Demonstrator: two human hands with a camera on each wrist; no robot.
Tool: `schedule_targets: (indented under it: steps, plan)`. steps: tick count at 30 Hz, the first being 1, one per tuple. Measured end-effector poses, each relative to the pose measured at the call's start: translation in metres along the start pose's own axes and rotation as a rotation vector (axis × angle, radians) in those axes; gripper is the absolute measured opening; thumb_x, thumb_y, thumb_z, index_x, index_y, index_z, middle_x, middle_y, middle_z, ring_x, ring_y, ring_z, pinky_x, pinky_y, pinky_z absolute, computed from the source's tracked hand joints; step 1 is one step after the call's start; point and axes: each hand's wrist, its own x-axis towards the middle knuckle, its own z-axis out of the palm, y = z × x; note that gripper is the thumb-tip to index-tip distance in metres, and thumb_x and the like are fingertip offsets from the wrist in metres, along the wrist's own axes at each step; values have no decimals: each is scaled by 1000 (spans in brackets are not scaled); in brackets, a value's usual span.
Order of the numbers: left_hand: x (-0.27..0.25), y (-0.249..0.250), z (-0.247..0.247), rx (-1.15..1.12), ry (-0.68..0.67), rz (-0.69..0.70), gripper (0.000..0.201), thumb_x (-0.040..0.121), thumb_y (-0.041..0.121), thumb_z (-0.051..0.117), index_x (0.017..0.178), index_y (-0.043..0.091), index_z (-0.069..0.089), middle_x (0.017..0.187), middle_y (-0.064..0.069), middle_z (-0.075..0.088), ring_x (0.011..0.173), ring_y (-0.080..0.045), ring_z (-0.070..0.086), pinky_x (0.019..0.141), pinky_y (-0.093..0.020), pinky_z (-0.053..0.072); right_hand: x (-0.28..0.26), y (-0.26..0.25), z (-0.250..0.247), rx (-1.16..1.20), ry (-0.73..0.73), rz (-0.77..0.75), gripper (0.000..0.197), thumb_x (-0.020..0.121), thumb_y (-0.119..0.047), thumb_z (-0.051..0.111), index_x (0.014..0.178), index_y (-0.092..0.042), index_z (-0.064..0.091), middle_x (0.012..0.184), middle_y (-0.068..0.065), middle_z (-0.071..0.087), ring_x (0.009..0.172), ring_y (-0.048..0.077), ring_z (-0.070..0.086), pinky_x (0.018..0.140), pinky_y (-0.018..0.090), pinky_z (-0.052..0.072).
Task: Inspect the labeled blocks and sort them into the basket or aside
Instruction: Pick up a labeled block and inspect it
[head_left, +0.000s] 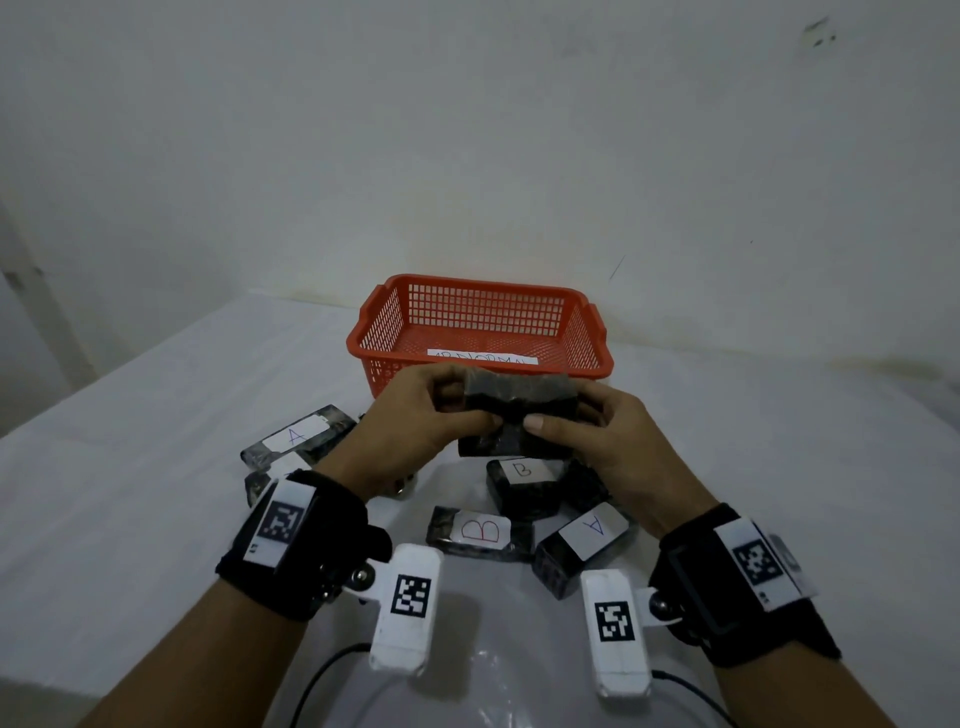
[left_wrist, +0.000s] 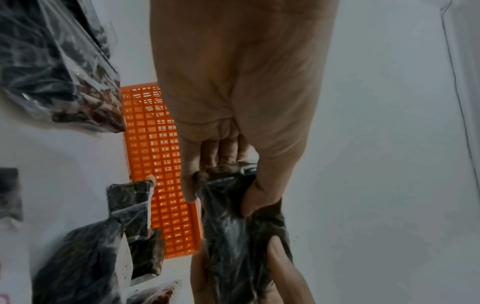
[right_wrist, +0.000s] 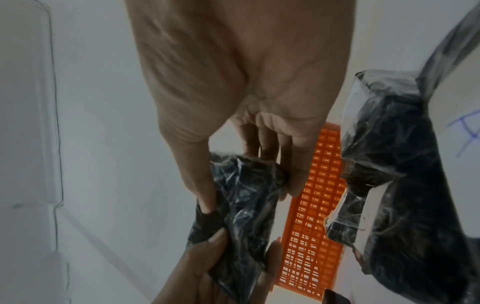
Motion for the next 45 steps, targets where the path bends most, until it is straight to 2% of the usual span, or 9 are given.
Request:
schedule_targets:
  steps: [6, 11, 16, 20, 24, 28, 33, 39, 45]
  plan:
    - [1, -2, 1, 116, 16, 32, 43, 83, 6, 79, 122, 20, 67, 113, 10, 76, 106, -1, 71, 92, -21, 56, 0, 3, 0, 11, 61, -57, 50, 79, -22, 87, 125, -15, 72, 119, 5, 77, 115, 24, 73, 104, 50, 55]
    - [5, -8, 3, 120, 119, 61, 51, 77, 0, 82, 119, 22, 63, 118, 7, 72, 115, -5, 67, 102, -36, 55, 1, -1, 0, 102, -13, 74, 62, 75, -36, 90, 128, -14, 69, 125, 8, 75, 116, 25, 72, 100, 41, 58]
    - [1, -10, 7, 144, 60, 74, 53, 77, 2, 82, 117, 30, 60, 120, 13, 68, 118, 1, 62, 100, -30, 54, -3, -10, 2, 178, 1, 139, 36, 93, -28, 71, 117, -1, 74, 111, 15, 79, 106, 29, 76, 86, 31, 62]
    - [-6, -9, 10, 67, -18, -33, 59, 80, 26, 82, 133, 32, 56, 125, 11, 68, 116, -4, 64, 92, -24, 52, -5, -7, 0, 148, 87, 77, 32, 93, -22, 73, 120, -4, 73, 109, 15, 79, 105, 34, 76, 98, 48, 58]
    - [-11, -8, 17, -99, -84, -71, 42, 89, 30, 70, 130, 22, 61, 118, 3, 75, 109, -12, 72, 92, -28, 59, -7, -9, -2, 137, 104, 56, 35, 89, -16, 77, 121, -3, 71, 111, 14, 79, 102, 32, 77, 100, 52, 58]
    - [-8, -7, 19, -98, -8, -56, 29, 93, 15, 68, 122, 11, 67, 111, -5, 77, 102, -15, 75, 90, -27, 60, -9, -12, -1, 42, 67, 49, 31, 86, -21, 81, 115, -10, 75, 108, 10, 80, 101, 26, 78, 98, 42, 60]
    - [-9, -2, 18, -111, -75, -63, 30, 92, 19, 70, 122, 18, 67, 114, -1, 76, 106, -12, 74, 88, -25, 60, -12, -11, -3, 49, 103, 24, 34, 84, -20, 83, 114, -8, 74, 106, 8, 81, 99, 23, 79, 93, 37, 62]
    - [-6, -5, 13, -82, -30, -80, 31, 90, 12, 71, 121, 12, 67, 114, -4, 75, 104, -14, 74, 90, -27, 60, -9, -2, -4, 84, 79, 49, 45, 83, -13, 85, 125, -11, 68, 118, 9, 78, 110, 27, 75, 101, 48, 58]
    - [-5, -6, 10, 53, 32, -16, 34, 83, 5, 78, 113, 16, 66, 111, 6, 74, 101, 0, 71, 79, -16, 56, -13, -8, -2, 19, 69, 14, 52, 81, -12, 84, 130, -17, 65, 122, 1, 76, 113, 17, 74, 96, 36, 60]
